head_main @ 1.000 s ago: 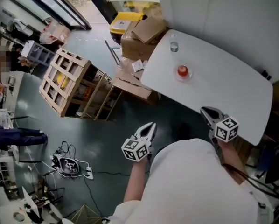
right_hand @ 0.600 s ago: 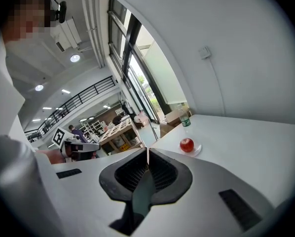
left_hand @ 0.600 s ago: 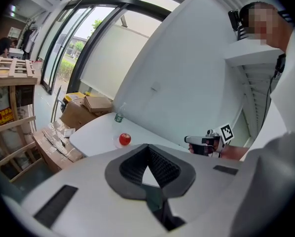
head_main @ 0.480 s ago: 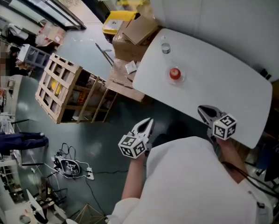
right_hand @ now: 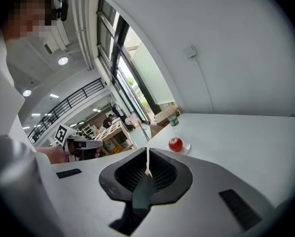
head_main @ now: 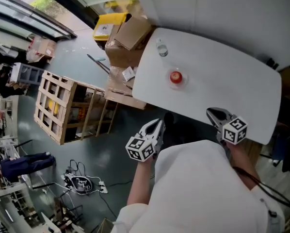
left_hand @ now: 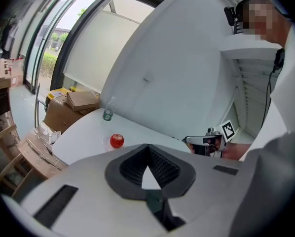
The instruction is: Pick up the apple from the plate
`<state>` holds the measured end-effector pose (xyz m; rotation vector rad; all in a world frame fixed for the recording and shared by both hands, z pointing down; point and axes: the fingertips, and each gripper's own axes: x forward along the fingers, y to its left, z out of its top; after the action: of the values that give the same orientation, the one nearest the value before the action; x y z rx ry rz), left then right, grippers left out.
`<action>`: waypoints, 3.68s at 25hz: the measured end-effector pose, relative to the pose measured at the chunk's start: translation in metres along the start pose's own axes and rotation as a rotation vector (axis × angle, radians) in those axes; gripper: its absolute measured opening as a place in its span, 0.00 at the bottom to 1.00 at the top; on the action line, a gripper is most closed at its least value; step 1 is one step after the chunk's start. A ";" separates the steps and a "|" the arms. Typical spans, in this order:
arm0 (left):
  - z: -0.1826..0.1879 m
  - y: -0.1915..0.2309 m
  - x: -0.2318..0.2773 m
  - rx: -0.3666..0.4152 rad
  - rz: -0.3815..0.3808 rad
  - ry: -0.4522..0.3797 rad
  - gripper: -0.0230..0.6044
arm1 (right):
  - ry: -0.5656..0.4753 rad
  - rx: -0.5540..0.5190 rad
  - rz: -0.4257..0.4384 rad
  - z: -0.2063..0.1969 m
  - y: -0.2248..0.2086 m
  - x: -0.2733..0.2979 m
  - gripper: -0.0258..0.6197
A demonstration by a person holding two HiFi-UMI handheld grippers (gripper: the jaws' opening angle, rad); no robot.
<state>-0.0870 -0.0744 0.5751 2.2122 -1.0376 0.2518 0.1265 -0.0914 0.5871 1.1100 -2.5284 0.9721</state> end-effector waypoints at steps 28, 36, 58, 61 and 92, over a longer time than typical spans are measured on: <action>0.034 0.076 0.174 0.423 -0.296 0.325 0.22 | -0.133 0.251 -0.374 0.009 -0.016 0.009 0.10; 0.029 0.090 0.219 0.489 -0.326 0.400 0.30 | -0.153 0.316 -0.432 0.001 -0.010 0.011 0.10; -0.046 0.142 0.312 0.664 -0.285 0.650 0.65 | -0.144 0.412 -0.566 -0.032 0.000 -0.005 0.10; -0.053 0.146 0.316 0.665 -0.276 0.667 0.65 | -0.143 0.421 -0.583 -0.034 0.001 -0.008 0.10; 0.018 0.057 0.208 0.453 -0.341 0.467 0.62 | -0.194 0.345 -0.532 -0.037 0.008 -0.028 0.10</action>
<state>0.0071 -0.2396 0.6793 2.5009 -0.3623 0.8684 0.1382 -0.0474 0.5990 1.9296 -2.0435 1.2055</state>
